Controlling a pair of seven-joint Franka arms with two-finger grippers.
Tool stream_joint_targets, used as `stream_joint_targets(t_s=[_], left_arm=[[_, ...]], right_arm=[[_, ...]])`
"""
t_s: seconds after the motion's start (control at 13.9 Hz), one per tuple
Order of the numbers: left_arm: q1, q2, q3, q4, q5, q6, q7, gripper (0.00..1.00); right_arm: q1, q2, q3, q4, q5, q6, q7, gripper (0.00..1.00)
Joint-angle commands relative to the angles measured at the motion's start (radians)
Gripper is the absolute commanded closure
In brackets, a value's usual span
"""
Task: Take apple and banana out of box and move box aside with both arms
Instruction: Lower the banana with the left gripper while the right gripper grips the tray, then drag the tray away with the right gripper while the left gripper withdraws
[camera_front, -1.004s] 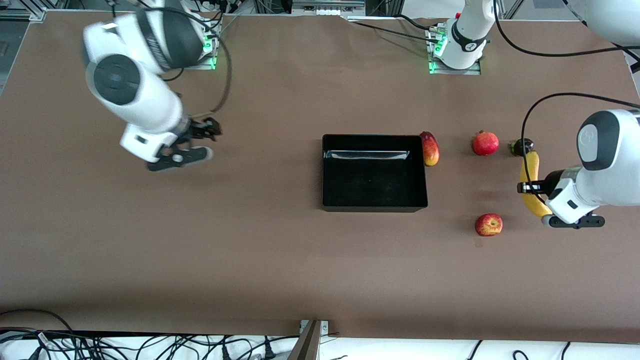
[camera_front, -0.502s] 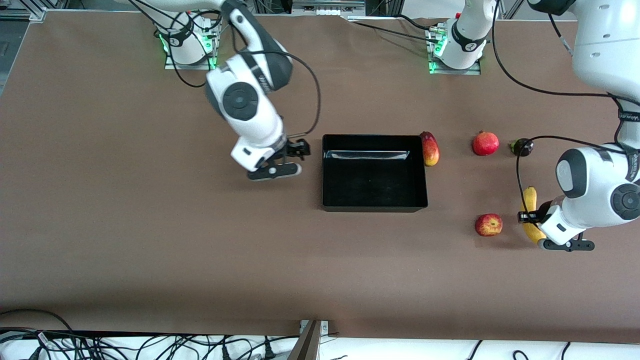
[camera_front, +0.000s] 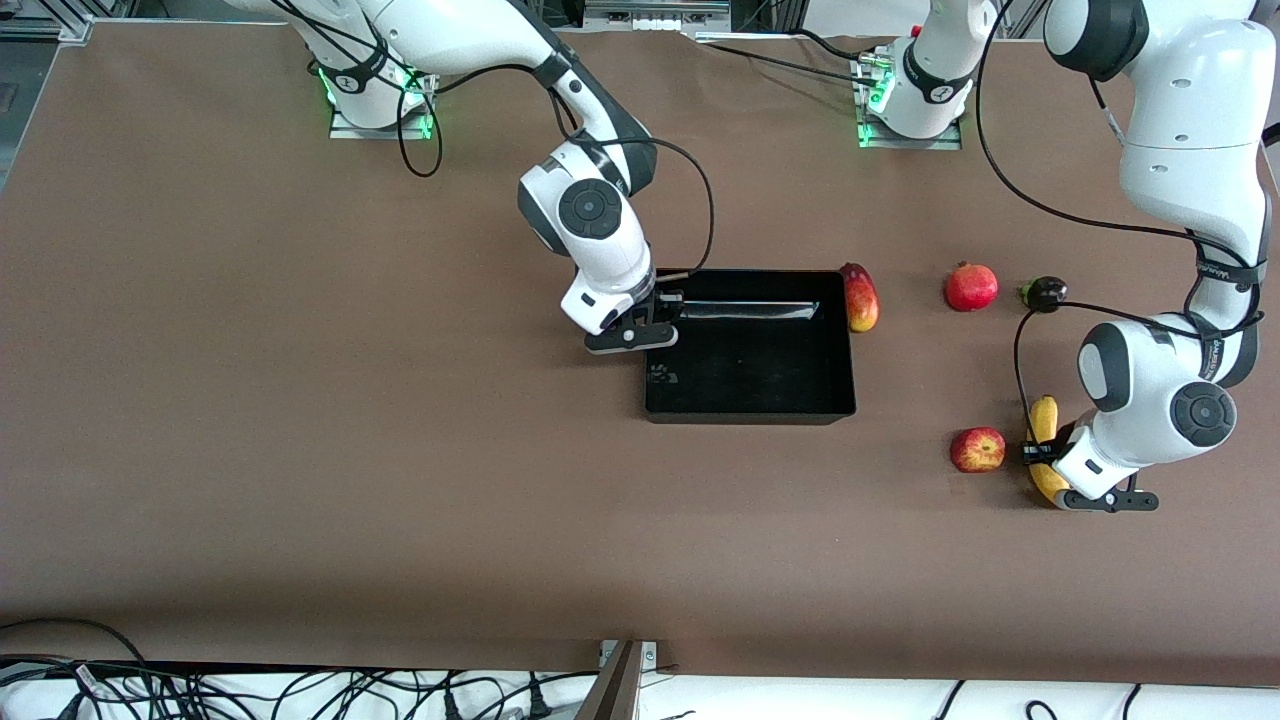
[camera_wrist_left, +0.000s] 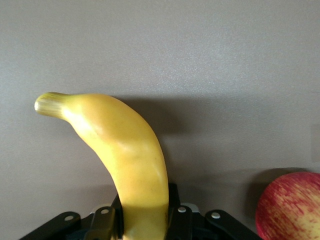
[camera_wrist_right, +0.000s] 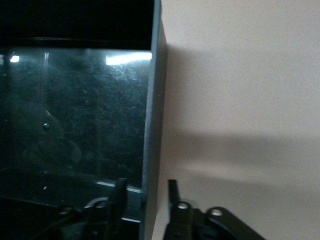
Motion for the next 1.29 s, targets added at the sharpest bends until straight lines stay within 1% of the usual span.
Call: stream_joint_targets(t_s=[0.0,0.07,0.14,0.22,0.43,0.5,0.72,0.79,0.86,1.0,1.15,1.22], left_arm=[[0.007,0.004,0.007,0.001,0.040,0.007,0.012,0.63],[0.005,-0.006,0.012,-0.001,0.062,-0.004,0.010,0.13],[0.004,-0.019,0.012,-0.001,0.074,-0.039,0.009,0.00],[0.002,-0.042,0.014,-0.001,0.076,-0.083,0.009,0.00],[-0.006,-0.140,0.012,-0.001,0.088,-0.232,0.010,0.00],[-0.015,-0.178,0.012,-0.001,0.086,-0.304,0.012,0.00],[-0.099,-0.340,0.037,-0.001,0.068,-0.559,-0.002,0.00],[-0.116,-0.396,0.037,-0.001,0.057,-0.628,-0.004,0.00],[-0.130,-0.452,0.038,0.002,0.039,-0.683,-0.007,0.00],[-0.160,-0.558,0.038,0.005,0.008,-0.752,-0.059,0.00],[-0.173,-0.630,0.037,0.011,-0.019,-0.767,-0.108,0.00],[-0.174,-0.663,0.037,0.013,-0.029,-0.767,-0.105,0.00]], right_arm=[[0.026,0.027,-0.014,0.025,0.002,-0.005,0.009,1.00],[0.023,0.024,-0.017,0.020,-0.001,-0.012,0.001,1.00],[0.020,0.017,-0.020,0.015,-0.003,-0.019,-0.002,1.00],[0.016,0.002,-0.027,0.003,-0.003,-0.042,-0.002,1.00],[0.013,-0.069,-0.127,0.002,0.005,-0.119,-0.011,1.00],[0.005,-0.100,-0.167,0.002,0.012,-0.177,-0.017,1.00],[-0.030,-0.184,-0.250,0.000,0.016,-0.327,-0.083,1.00],[-0.045,-0.202,-0.276,-0.005,0.016,-0.381,-0.130,1.00],[-0.053,-0.227,-0.312,-0.033,0.017,-0.416,-0.184,1.00],[-0.058,-0.285,-0.413,-0.112,0.020,-0.424,-0.317,1.00],[-0.066,-0.337,-0.516,-0.193,0.022,-0.423,-0.397,1.00],[-0.078,-0.353,-0.558,-0.222,0.029,-0.421,-0.452,1.00]])
